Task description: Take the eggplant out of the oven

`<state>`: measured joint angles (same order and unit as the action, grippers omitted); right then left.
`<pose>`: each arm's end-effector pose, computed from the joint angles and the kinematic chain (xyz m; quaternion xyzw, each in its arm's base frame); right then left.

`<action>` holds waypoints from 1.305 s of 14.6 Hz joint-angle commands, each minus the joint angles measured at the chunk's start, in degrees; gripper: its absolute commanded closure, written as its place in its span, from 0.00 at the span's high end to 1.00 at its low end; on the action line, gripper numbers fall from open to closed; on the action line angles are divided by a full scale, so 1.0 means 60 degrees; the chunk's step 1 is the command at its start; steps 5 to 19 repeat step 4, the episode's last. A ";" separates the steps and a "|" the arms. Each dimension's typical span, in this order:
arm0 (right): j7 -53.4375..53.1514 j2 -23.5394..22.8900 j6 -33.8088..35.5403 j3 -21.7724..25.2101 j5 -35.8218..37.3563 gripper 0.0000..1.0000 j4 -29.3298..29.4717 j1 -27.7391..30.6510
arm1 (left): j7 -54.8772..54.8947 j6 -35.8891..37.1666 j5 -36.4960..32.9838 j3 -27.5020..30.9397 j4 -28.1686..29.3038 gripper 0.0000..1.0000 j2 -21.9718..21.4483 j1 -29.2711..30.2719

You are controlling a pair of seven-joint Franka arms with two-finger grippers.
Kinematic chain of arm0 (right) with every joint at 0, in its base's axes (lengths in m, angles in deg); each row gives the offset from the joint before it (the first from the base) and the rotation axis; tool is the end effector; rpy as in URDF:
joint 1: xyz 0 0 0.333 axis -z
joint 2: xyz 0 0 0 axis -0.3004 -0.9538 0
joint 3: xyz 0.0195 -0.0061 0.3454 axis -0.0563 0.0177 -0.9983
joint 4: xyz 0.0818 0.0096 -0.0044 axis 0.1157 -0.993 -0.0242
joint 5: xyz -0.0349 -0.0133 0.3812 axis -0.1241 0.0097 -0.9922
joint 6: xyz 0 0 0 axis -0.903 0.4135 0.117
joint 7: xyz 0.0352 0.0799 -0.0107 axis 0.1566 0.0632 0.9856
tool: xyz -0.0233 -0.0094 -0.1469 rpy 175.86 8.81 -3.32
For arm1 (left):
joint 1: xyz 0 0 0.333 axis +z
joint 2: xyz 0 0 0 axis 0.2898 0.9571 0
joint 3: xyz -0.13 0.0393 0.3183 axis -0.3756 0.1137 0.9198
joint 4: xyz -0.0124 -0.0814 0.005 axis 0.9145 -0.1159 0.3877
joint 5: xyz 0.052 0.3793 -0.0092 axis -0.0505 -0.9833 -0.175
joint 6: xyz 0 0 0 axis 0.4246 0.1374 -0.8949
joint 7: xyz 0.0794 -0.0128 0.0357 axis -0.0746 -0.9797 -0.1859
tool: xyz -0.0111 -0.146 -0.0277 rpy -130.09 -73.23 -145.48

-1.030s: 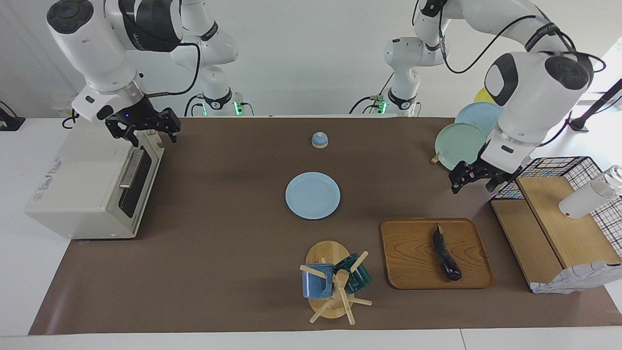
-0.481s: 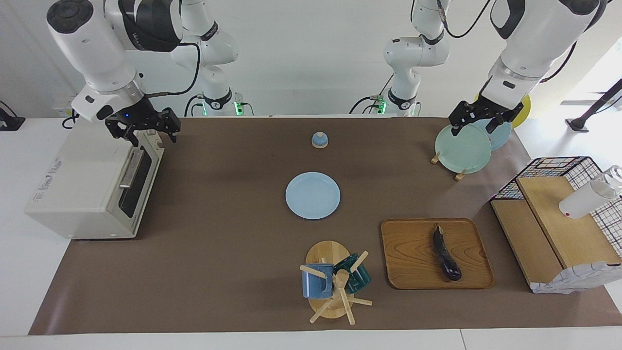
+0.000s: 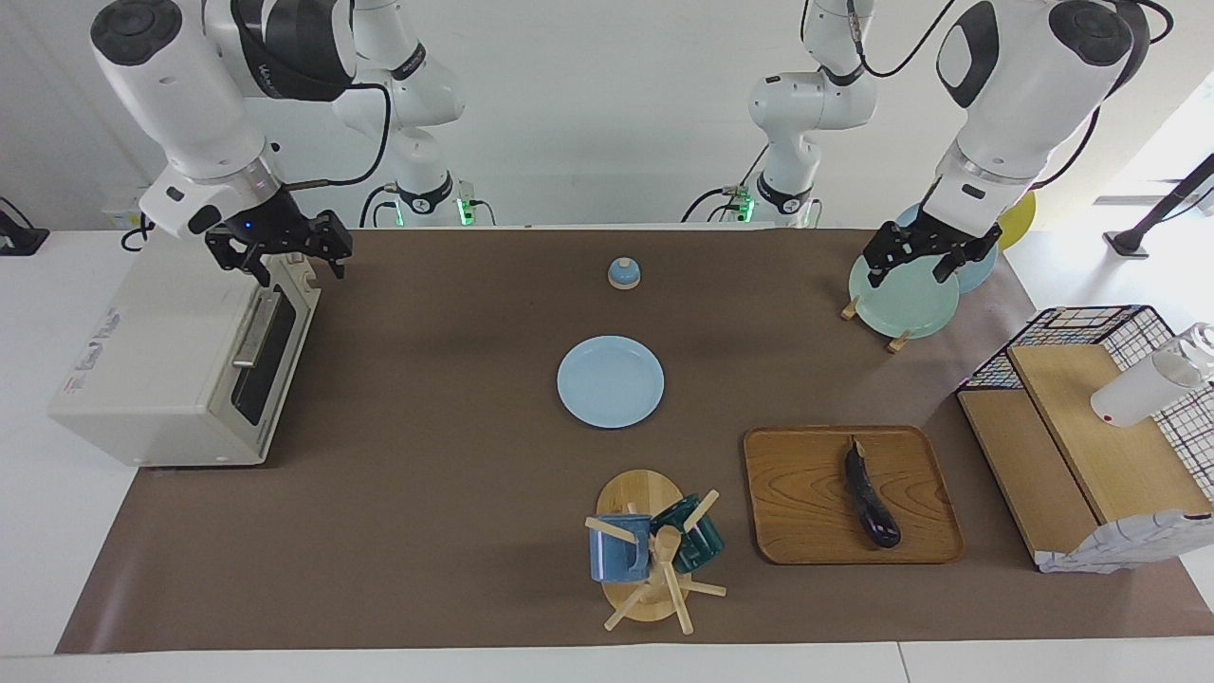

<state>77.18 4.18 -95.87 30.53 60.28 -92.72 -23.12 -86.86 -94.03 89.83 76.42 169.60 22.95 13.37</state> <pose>0.5339 -0.0108 0.5686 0.9969 0.0674 -0.0408 0.0089 0.5382 -0.0808 0.5831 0.9998 0.0014 -0.0158 0.0088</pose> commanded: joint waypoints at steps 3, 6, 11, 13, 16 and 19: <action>-0.0047 0.0013 -0.0021 0.0009 -0.0055 1.00 0.0025 0.0046 | -0.0030 0.0285 0.0123 -0.0019 -0.0058 1.00 -0.0062 0.0022; -0.0047 0.0013 -0.0021 0.0009 -0.0055 1.00 0.0025 0.0046 | -0.0030 0.0285 0.0123 -0.0020 -0.0058 1.00 -0.0062 0.0036; -0.0047 0.0013 -0.0021 0.0009 -0.0055 1.00 0.0025 0.0046 | -0.0030 0.0285 0.0123 -0.0020 -0.0058 1.00 -0.0062 0.0036; -0.0047 0.0013 -0.0021 0.0009 -0.0055 1.00 0.0025 0.0046 | -0.0030 0.0285 0.0123 -0.0020 -0.0058 1.00 -0.0062 0.0036; -0.0047 0.0013 -0.0021 0.0009 -0.0055 1.00 0.0025 0.0046 | -0.0030 0.0285 0.0123 -0.0020 -0.0058 1.00 -0.0062 0.0036; -0.0047 0.0013 -0.0021 0.0009 -0.0055 1.00 0.0025 0.0046 | -0.0030 0.0285 0.0123 -0.0020 -0.0058 1.00 -0.0062 0.0036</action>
